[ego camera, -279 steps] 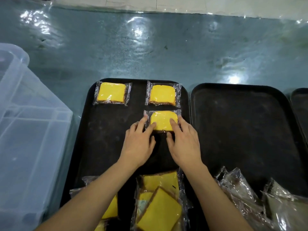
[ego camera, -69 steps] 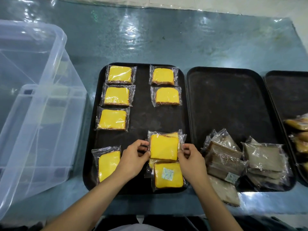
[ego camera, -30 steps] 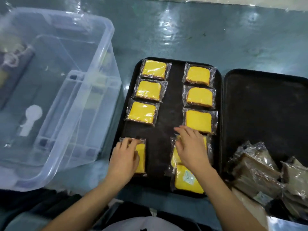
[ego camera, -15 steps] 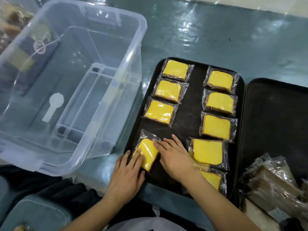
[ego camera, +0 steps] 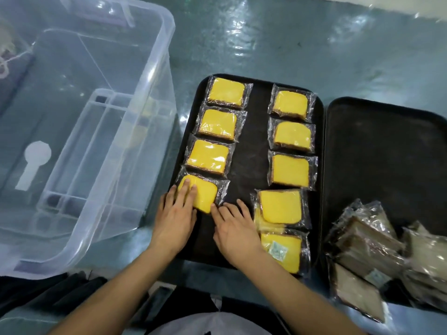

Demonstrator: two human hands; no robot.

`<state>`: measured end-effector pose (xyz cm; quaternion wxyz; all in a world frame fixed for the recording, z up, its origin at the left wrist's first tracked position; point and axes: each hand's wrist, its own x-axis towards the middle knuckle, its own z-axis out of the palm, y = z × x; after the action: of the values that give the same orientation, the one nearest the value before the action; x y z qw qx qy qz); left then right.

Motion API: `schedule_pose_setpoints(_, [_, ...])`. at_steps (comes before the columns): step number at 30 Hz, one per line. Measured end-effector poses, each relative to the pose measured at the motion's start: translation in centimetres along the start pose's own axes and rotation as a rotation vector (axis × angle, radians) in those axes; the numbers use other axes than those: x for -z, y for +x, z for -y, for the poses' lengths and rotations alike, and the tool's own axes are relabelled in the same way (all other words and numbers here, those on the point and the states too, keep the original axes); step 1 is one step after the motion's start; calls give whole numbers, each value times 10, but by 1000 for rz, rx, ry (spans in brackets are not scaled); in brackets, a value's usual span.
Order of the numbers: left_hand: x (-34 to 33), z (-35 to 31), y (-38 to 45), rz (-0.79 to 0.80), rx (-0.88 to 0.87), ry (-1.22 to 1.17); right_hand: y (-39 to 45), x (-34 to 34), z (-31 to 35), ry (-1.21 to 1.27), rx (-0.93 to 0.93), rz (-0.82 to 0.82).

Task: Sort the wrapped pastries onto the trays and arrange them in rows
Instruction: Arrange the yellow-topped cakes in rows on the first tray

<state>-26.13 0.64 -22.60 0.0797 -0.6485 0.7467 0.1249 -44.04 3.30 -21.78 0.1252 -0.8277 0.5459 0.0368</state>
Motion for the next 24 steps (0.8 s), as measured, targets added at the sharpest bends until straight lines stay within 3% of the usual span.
schedule_pose_setpoints(5, [2,-1,2,-15,-32,-6,-17,17,-19,67,-69,-126])
schedule_pose_setpoints(8, [11,-7,2,-49,-25,-34,-31,32,-48,24,-370,-265])
schedule_pose_setpoints(10, [19,-16,1,-92,-42,-74,-31,40,-64,-38,-596,-204])
schedule_pose_setpoints(12, [27,-31,2,-122,-99,-97,-26,43,-70,-58,-685,-45])
schedule_pose_setpoints(14, [33,-50,4,-122,-182,-117,-22,39,-68,-80,-656,62])
schedule_pose_setpoints(16, [37,-68,8,-111,-257,-145,-25,36,-63,-95,-582,54])
schedule_pose_setpoints(24, [43,-119,34,-59,-451,-194,-72,14,-79,59,-166,-163])
